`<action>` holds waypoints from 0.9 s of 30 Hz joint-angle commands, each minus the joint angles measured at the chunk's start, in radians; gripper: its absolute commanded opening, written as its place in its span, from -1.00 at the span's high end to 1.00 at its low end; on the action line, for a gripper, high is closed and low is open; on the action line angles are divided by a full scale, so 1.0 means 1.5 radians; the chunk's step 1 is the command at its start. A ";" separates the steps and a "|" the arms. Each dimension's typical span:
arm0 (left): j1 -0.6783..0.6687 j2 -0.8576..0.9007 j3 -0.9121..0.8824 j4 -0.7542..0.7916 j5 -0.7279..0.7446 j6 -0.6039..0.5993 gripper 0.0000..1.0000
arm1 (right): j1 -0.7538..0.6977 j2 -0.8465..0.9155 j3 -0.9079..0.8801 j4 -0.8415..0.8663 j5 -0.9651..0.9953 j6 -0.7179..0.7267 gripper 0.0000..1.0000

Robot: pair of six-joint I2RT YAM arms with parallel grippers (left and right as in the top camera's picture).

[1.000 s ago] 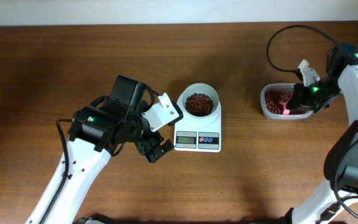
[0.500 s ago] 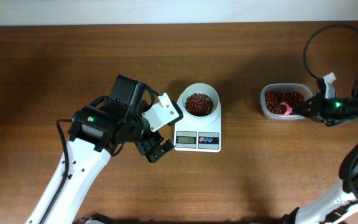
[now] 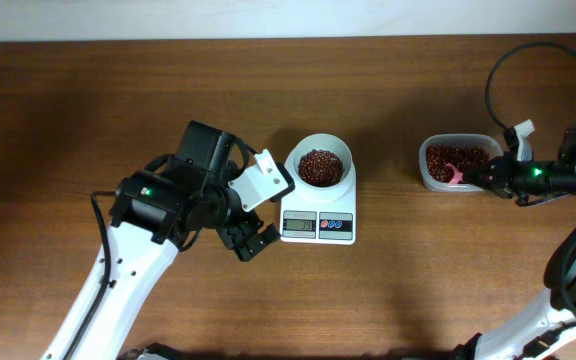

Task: Scoop and weigh 50g on scale
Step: 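Dip the scoop into the tub and scoop more beans with the right gripper, then lift the filled scoop and carry it left toward the white bowl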

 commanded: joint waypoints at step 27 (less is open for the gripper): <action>0.002 0.004 -0.002 0.001 0.010 0.008 -0.98 | -0.107 0.007 -0.045 0.003 -0.173 -0.051 0.92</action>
